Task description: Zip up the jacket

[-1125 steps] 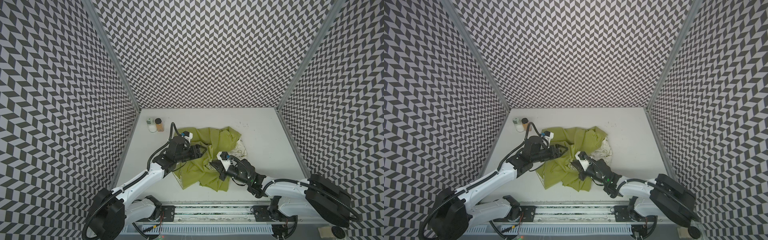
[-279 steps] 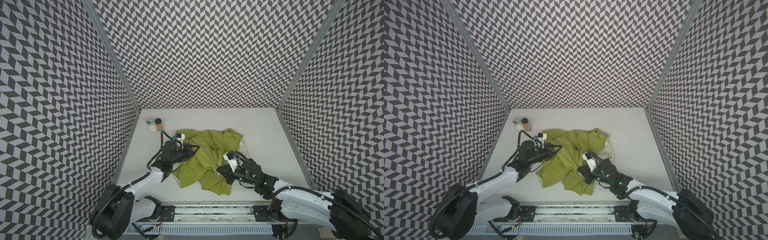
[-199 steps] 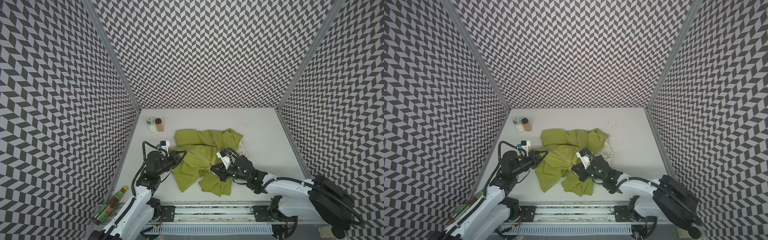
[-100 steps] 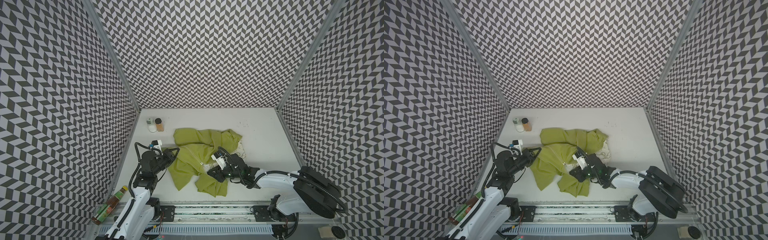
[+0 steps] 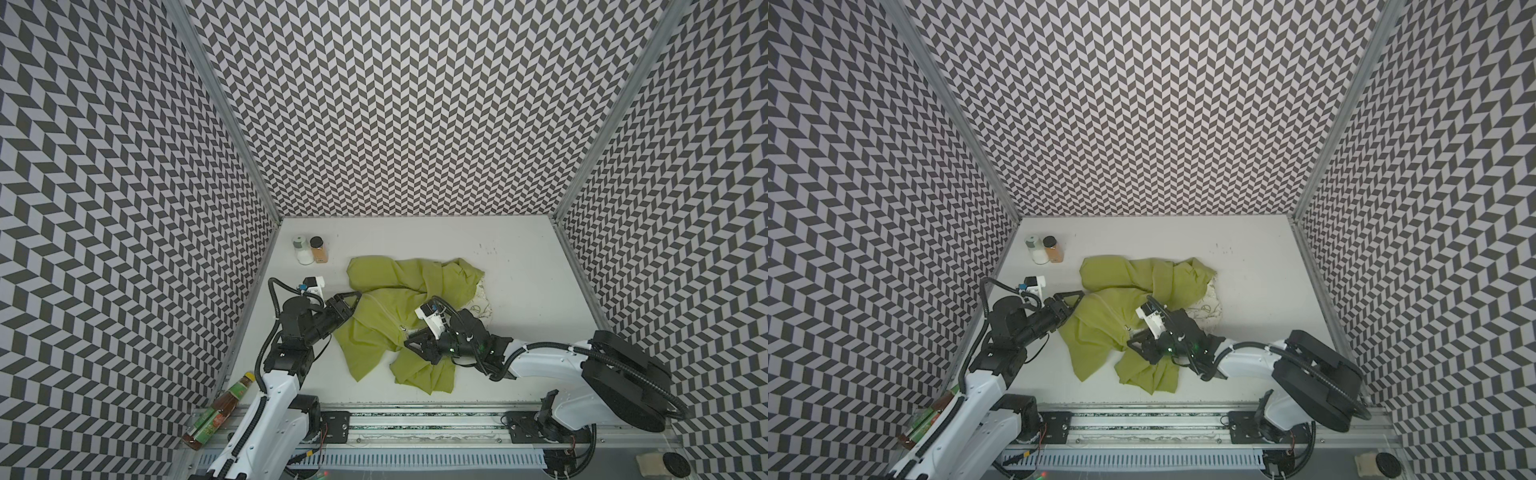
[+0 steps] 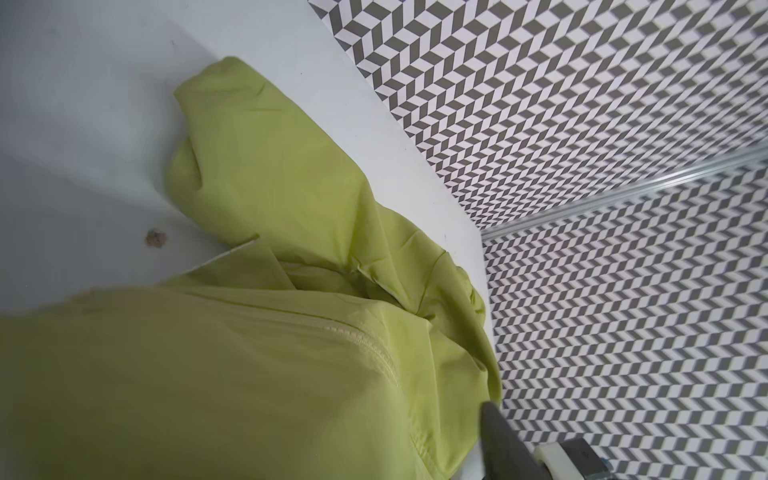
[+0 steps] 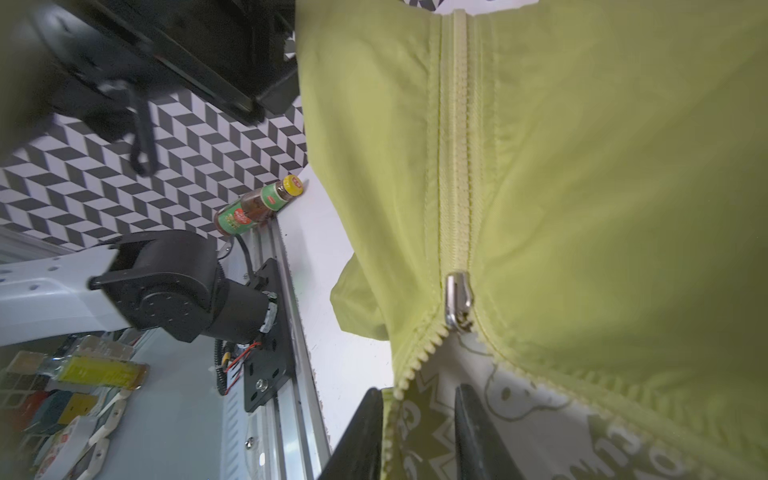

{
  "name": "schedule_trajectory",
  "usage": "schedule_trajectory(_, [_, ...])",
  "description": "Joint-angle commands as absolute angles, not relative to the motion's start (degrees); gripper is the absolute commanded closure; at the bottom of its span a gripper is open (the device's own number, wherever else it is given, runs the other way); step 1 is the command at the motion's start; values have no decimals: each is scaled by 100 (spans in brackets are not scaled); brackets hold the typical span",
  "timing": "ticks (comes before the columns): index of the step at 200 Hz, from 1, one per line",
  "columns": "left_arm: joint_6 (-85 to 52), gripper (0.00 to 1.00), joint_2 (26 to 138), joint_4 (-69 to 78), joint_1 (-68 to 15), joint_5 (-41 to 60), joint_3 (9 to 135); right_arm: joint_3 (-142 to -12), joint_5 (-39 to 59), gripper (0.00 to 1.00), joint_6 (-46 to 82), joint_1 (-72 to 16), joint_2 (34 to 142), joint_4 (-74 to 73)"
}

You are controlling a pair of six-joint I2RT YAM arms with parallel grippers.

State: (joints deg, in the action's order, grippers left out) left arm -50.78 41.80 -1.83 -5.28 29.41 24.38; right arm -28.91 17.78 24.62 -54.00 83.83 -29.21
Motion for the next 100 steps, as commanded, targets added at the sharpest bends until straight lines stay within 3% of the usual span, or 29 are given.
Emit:
schedule_trajectory(1, [-4265, 18, 3840, -1406, -573, 2561, 2994, -2736, 1453, 69, 2439, -5454, 8366, -3560])
schedule_trajectory(29, [-4351, 13, 3565, -1679, -1847, 1844, 2907, -2259, 1106, 67, 2340, -5443, 8085, -3858])
schedule_trajectory(65, [-4740, 12, 4276, -2678, -4322, -698, 3677, -2006, 1283, 67, 2217, -5415, 7409, -3816])
schedule_trajectory(100, [-5118, 14, 5052, -2343, -5066, -977, 3949, -1870, 831, 70, 2183, -5337, 7028, -3460])
